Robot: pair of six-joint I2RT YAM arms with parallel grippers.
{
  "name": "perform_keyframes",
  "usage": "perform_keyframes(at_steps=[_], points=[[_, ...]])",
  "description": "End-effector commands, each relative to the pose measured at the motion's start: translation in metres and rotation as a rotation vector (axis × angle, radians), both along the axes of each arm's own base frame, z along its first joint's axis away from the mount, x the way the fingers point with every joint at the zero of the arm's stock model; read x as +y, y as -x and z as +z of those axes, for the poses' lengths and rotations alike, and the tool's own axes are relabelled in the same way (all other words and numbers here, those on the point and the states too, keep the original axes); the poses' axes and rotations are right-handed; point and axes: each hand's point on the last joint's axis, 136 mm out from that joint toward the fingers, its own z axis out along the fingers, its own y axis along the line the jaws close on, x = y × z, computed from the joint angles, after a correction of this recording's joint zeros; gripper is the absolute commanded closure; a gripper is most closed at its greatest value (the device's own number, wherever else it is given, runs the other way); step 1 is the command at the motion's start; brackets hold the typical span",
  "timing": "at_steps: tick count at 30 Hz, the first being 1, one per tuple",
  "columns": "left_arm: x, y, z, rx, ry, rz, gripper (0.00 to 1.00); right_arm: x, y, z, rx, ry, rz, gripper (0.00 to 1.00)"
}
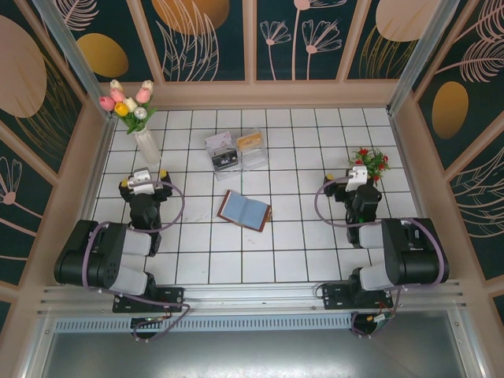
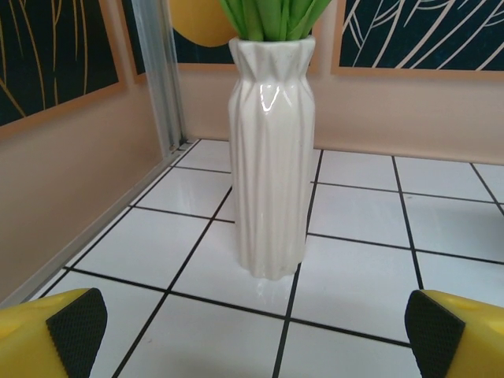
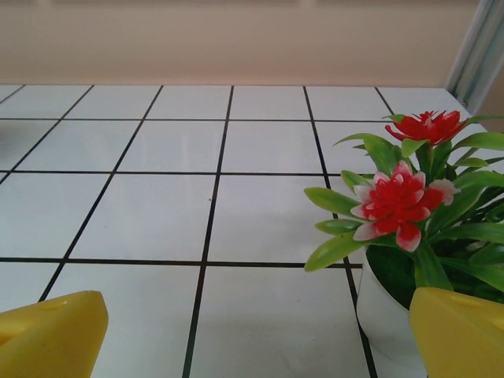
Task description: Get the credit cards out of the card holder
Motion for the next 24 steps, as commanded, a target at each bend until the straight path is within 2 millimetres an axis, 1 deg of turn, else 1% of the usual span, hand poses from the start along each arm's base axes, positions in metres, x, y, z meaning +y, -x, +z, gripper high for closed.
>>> perform_keyframes(at_steps=[1,3,9,12,16,24], points=[[-0.002,-0.001,0.018,-0.099,0.027,-0.032,0.01,0.009,-0.005,0.024,-0.094,-0.078,0.111,0.01],[-0.002,-0.004,0.014,-0.085,0.025,-0.035,0.01,0.009,-0.006,0.023,-0.087,-0.088,0.123,0.01],[-0.001,-0.007,0.012,-0.070,0.025,-0.028,0.01,0.004,-0.011,0.018,-0.071,-0.108,0.116,0.01],[0.001,-0.013,0.009,-0.052,0.030,-0.012,0.01,0.000,-0.013,0.017,-0.069,-0.111,0.092,0.01],[0.001,-0.013,0.009,-0.050,0.030,-0.013,0.01,-0.008,-0.009,0.014,-0.097,-0.122,0.037,0.01],[0.002,-0.012,0.009,-0.051,0.032,-0.009,0.01,-0.008,-0.010,0.012,-0.087,-0.119,0.030,0.01]])
